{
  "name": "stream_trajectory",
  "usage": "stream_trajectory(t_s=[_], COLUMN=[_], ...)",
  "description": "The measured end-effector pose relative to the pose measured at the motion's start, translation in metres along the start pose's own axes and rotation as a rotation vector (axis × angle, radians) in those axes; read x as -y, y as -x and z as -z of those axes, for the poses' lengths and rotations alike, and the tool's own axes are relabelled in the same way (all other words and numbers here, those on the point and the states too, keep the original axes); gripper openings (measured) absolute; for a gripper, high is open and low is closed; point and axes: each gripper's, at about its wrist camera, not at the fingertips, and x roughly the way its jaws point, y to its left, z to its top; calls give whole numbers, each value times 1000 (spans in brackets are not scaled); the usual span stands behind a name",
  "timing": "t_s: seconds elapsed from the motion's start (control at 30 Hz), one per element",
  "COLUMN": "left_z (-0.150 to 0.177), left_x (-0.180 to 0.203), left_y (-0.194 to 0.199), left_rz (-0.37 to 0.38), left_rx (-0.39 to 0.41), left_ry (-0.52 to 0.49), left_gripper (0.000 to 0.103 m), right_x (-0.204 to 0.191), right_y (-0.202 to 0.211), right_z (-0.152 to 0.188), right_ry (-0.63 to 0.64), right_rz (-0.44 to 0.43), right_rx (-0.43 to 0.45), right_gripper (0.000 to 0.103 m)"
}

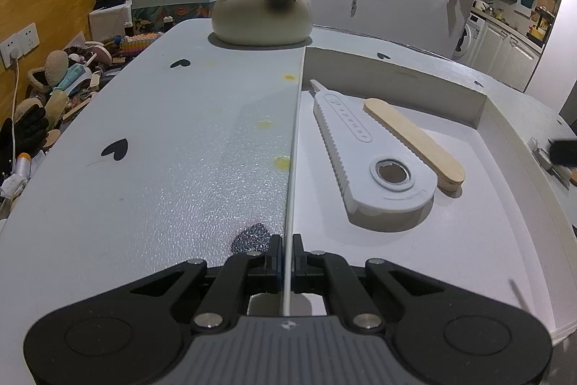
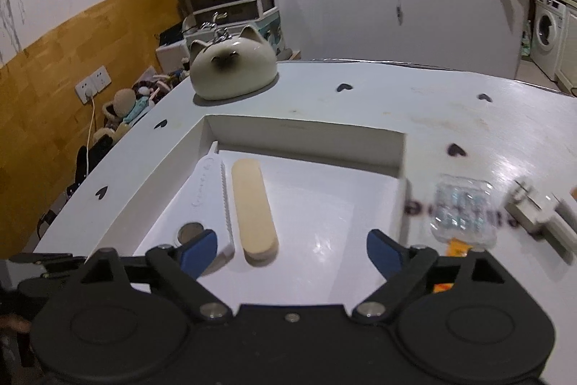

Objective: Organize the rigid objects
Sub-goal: 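Move the right gripper to the clear plastic box and grasp it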

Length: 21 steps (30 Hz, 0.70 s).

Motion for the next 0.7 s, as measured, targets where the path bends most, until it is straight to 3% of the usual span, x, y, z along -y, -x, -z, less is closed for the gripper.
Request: stream_trajectory(t_s=[0.4, 0.7], left_z=[0, 0], left_x=[-1, -1], left_y=[0, 0], left_rz=[0, 0], left_rx=[1, 0], left_ry=[0, -2], left_gripper=[3, 3], right_x=[50, 88], right_y=[55, 62], right_z=[50, 67], right_ry=[-115, -167], right_rz=[96, 214], right_rx=[67, 116], right_gripper=[102, 103])
